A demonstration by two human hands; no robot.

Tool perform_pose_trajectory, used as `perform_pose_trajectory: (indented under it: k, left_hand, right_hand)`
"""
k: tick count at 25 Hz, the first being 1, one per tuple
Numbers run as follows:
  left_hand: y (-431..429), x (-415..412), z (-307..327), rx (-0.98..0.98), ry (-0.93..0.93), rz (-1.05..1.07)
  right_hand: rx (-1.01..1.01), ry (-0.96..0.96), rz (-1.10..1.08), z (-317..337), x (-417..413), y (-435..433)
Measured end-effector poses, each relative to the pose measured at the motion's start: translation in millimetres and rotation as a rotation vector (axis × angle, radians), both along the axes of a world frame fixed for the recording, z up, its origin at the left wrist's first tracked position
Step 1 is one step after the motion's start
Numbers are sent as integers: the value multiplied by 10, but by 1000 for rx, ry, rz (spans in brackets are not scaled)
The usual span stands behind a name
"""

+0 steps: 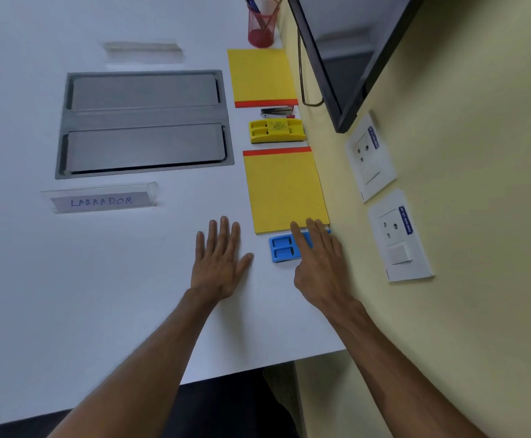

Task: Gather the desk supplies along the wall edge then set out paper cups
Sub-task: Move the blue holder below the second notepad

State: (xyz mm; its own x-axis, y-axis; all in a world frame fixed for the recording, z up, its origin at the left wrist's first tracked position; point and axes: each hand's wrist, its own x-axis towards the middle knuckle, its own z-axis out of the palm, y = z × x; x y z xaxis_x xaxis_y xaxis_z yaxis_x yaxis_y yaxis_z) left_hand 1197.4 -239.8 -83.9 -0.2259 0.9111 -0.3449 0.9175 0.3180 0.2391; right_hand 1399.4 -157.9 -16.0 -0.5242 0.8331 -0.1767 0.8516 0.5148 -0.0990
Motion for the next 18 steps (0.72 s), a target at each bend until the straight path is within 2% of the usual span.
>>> perform_pose_trajectory:
  k: [3, 11, 18]
  left_hand:
    - [-87, -164, 349, 24, -78, 28]
    - [-939, -717, 1577, 216, 71, 269]
    - [-2252, -1311, 2319, 369, 173, 576]
  right_hand:
    - [-28, 58, 32, 161, -192, -117]
    - [-115, 214, 312, 751, -1148, -464]
    - [-139, 305, 626, 1412, -2055, -1315]
